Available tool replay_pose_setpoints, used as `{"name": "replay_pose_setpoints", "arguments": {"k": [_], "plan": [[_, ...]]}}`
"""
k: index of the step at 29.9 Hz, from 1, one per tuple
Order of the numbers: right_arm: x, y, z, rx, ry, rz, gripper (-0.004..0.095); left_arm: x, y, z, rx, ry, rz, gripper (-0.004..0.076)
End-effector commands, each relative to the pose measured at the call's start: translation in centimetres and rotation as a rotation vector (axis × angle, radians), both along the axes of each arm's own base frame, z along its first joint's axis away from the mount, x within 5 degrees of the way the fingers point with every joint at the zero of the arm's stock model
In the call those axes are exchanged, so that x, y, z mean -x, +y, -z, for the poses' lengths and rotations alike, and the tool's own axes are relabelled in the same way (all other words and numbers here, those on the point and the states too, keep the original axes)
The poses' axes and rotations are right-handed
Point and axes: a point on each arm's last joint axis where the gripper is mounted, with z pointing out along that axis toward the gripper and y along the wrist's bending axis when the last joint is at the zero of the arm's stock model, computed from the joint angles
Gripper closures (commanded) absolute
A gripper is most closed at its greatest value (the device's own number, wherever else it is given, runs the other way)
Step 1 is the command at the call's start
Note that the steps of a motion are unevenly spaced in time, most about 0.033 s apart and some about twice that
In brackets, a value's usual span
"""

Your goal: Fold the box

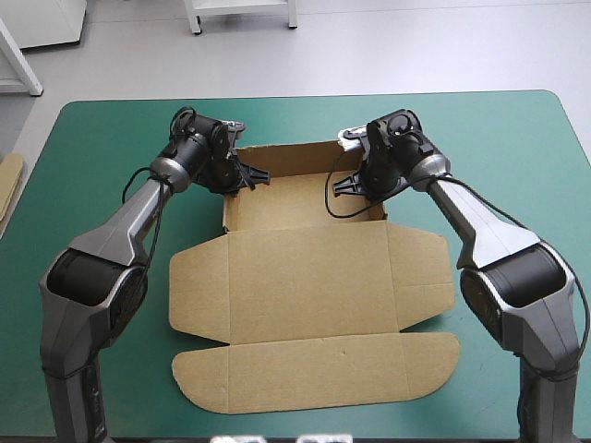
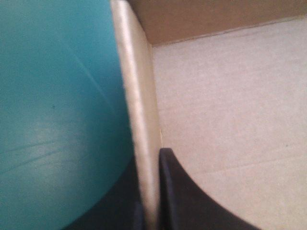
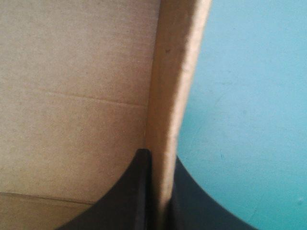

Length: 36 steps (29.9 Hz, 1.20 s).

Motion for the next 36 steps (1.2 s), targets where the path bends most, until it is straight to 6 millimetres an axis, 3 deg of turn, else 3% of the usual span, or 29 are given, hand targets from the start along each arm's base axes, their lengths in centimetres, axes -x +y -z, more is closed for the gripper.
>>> {"name": "replay_pose_setpoints", "arguments": {"k": [1,5,9,16,19,21,29,36], "plan": [[0.5,0.2,-1.4,-0.005,-0.027,-0.047,0.0908,0.5,-0.1,-3.0,0.015,-0.094,0.039,0.0732],[0.3,0.3,-1.5,-0.001,-0.057,-0.097,0.089,0.5,-0.1,-3.0,0.006,-0.085,0.051,0.071],[0.1,0.4,-1.7,-0.005,-0.084,-0.116,0.0806,0.7,0.0,-3.4,0.006,-0.095,0.06,0.0584],[-0.1,0.6,-2.8,-0.02,-0.125,-0.116,0.0493,0.6,-0.1,-4.8,0.023,-0.148,0.059,0.0284],[-0.2,0.5,-3.7,-0.026,-0.147,-0.109,0.0372,0.5,-0.2,-5.8,0.039,-0.176,0.06,0.0206],[-0.3,0.5,-4.5,-0.022,-0.171,-0.106,0.0332,0.4,-0.3,-6.5,0.047,-0.198,0.06,0.0195],[-0.2,-0.1,-7.5,0.002,-0.236,-0.081,0.0331,0.7,-0.5,-9.3,0.102,-0.25,0.065,0.0195],[0.6,-0.4,-9.4,-0.028,-0.277,-0.088,0.0331,3.0,-1.7,-13.1,0.265,-0.316,0.261,0.022]]}}
